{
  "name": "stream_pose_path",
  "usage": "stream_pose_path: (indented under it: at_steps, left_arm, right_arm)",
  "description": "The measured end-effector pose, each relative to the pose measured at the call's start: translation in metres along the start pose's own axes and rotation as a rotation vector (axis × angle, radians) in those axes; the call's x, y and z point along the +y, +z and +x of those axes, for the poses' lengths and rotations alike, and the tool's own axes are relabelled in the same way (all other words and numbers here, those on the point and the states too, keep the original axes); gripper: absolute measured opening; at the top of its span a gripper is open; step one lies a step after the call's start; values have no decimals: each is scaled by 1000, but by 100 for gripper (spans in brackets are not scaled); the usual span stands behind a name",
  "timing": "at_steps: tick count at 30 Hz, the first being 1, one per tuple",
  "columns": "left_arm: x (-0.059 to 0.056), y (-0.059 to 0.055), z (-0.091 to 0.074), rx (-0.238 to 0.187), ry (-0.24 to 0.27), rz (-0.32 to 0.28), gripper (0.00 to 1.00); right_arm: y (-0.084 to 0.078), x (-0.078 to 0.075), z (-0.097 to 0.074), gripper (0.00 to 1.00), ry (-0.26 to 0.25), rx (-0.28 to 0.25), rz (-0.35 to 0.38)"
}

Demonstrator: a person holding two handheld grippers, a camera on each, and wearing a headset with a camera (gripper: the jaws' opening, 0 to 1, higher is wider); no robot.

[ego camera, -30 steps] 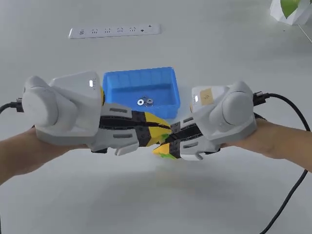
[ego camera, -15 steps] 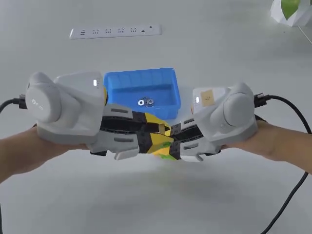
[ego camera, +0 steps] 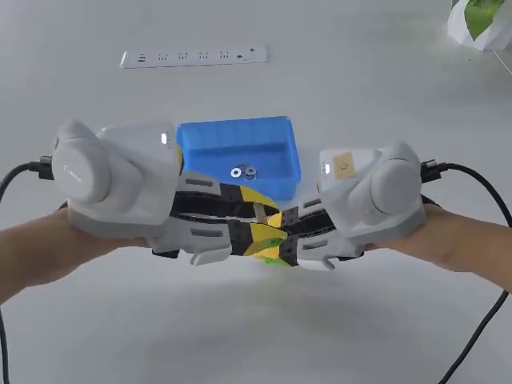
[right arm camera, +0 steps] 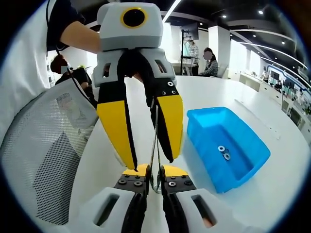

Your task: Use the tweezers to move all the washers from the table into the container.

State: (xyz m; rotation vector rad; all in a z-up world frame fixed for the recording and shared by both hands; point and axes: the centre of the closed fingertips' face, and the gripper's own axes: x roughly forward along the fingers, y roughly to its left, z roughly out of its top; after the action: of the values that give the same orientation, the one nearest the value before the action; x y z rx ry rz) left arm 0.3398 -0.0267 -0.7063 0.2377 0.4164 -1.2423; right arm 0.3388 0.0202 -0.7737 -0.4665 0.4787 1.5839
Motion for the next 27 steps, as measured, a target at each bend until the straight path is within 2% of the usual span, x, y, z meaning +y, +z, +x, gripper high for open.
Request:
stream_pose_path:
  at_steps: [1, 2, 4, 6, 10, 11, 13, 16, 19, 22, 27]
  left_arm:
    - [1, 0, 0, 1, 4, 18, 9]
    - [3, 1, -1, -1, 16, 37, 7]
    - [1, 0, 1, 0, -14, 16, 7]
    - [1, -2, 2, 16, -17, 52, 7]
    - [1, -3, 3, 15, -19, 64, 6]
    - [3, -3, 3, 17, -11, 84, 6]
    - [3, -3, 4, 17, -15, 75, 5]
    - [5, -3, 4, 17, -12, 77, 5]
    - [3, -3, 4, 20, -15, 92, 5]
    - [3, -2, 5, 22, -17, 97, 5]
    - [0, -2, 5, 25, -21, 105, 5]
  right_arm:
    - [-1, 1, 0, 10, 6, 3, -7]
    - [-1, 3, 1, 10, 12, 5, -16]
    - [-1, 4, 2, 10, 12, 3, -10]
    - [-2, 4, 3, 10, 12, 8, -11]
    - [-2, 5, 3, 10, 10, 9, -12]
    - [-2, 6, 2, 11, 12, 9, -11]
    - [-3, 7, 1, 13, 22, 8, -6]
    - [-3, 12, -2, 22, 48, 13, 5]
    - [-8, 13, -2, 20, 46, 31, -11]
    - [-7, 9, -3, 15, 27, 28, -6]
    - [-10, 11, -3, 16, 39, 52, -24]
